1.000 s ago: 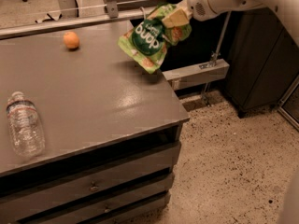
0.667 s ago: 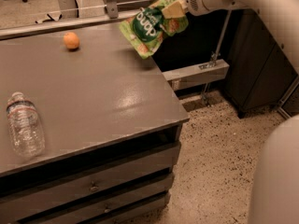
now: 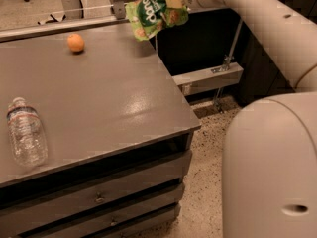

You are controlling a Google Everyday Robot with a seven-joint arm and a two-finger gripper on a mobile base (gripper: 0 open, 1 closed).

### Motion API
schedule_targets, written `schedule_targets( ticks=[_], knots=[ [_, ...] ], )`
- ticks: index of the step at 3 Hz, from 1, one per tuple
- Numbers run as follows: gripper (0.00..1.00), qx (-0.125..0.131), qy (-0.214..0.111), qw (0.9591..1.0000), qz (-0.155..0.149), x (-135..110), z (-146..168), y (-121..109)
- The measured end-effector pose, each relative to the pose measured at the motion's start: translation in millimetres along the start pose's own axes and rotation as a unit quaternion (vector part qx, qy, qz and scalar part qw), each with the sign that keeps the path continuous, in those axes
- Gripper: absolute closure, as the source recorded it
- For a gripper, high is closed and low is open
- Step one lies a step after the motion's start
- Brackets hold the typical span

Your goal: Move green rice chip bag near orange

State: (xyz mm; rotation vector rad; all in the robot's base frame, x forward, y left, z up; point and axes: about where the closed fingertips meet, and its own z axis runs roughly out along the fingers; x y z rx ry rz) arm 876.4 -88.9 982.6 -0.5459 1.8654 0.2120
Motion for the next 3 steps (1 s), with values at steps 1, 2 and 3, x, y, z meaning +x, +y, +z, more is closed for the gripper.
schedule_targets(
  ticks=[1, 2, 3],
  knots=[
    [1.00, 0.015, -0.001, 0.9989, 0.044, -8.1, 23.7, 13.0],
    [1.00, 0.013, -0.004, 0.9969, 0.077, -12.7, 44.9, 39.9],
    [1.00, -0.009, -0.002, 0.9950, 0.099, -8.3, 67.2, 74.5]
  ],
)
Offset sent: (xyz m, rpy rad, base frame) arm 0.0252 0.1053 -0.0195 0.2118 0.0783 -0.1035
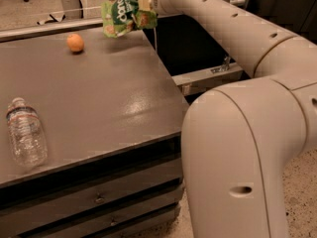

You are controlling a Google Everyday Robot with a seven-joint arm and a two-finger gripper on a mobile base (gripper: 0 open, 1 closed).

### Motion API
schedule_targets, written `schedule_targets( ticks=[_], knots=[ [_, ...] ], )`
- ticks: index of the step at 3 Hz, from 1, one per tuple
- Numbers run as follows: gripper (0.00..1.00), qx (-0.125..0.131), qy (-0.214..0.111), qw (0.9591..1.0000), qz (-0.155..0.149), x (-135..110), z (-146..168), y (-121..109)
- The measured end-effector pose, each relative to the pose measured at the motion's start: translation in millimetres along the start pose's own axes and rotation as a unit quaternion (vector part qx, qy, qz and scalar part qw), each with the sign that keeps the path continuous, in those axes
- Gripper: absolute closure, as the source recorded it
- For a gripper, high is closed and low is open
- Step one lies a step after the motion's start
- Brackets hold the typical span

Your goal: Move green rice chip bag near orange

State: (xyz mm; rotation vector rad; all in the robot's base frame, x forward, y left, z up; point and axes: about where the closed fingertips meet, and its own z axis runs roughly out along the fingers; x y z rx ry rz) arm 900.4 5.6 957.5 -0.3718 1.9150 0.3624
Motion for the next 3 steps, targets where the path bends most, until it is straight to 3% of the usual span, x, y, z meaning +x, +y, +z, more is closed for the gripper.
schedule_targets(
  ticks=[1, 3],
  knots=[
    [1.00, -0.018, 0.011, 0.9996, 0.017, 17.8, 19.7, 23.4],
    [1.00, -0.031, 0.033, 0.9981, 0.041, 46.5, 42.9, 41.1]
  ],
)
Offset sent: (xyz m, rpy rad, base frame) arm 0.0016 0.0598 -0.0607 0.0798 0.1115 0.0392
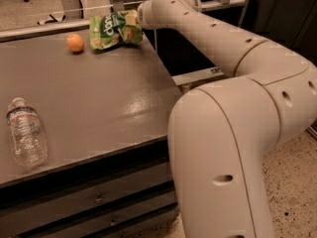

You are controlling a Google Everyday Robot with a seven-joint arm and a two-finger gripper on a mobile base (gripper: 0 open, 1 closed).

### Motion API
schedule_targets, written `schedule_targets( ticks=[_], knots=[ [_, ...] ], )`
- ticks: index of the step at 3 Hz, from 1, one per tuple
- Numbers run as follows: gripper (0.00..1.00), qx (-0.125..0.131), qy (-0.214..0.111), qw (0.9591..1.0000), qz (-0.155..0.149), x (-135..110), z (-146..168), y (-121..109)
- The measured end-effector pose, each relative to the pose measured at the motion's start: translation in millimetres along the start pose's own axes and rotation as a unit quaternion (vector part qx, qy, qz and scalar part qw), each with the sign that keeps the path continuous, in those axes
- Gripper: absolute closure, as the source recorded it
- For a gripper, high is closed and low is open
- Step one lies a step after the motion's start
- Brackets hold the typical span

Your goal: Move green rice chip bag near orange

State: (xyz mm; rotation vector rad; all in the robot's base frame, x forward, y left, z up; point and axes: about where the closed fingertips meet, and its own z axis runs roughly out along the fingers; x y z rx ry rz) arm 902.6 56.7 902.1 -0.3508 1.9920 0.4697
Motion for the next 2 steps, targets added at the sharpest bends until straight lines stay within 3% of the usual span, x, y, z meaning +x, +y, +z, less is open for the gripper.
schedule_targets(
  ticks=[2],
  knots=[
    [0.59, -0.010, 0.016, 0.9997, 0.015, 13.8, 7.4, 1.4]
  ],
)
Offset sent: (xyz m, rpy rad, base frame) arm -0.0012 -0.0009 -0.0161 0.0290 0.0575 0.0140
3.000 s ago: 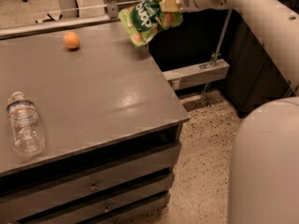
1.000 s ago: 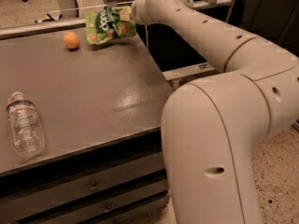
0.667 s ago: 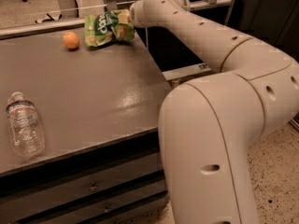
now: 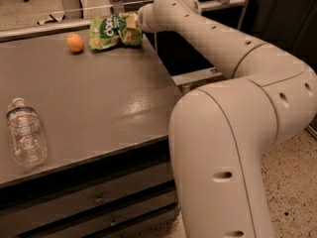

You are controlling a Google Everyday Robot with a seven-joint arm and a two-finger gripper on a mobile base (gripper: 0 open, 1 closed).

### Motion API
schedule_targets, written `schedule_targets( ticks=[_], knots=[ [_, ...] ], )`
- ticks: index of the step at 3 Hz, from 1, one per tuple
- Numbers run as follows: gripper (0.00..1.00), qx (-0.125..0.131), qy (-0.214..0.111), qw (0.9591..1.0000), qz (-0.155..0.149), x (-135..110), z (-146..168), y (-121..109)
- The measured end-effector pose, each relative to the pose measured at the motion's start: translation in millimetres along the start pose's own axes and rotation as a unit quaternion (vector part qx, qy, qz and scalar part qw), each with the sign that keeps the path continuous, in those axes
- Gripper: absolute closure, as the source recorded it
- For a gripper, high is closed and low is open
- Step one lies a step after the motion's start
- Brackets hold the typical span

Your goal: Move green rice chip bag near orange

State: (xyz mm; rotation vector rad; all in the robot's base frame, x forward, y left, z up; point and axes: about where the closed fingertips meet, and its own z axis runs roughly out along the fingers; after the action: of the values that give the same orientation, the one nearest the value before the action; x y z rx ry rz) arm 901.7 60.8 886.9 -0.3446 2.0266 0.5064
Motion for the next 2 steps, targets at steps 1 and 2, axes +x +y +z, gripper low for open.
schedule_targets(
  ticks=[1, 2],
  knots=[
    [0.35, -0.006, 0.005, 1.0000, 0.004, 3.7, 0.5, 0.1],
    [0.12, -0.010, 0.009, 0.9999, 0.005, 6.3, 0.2, -0.4]
  ],
)
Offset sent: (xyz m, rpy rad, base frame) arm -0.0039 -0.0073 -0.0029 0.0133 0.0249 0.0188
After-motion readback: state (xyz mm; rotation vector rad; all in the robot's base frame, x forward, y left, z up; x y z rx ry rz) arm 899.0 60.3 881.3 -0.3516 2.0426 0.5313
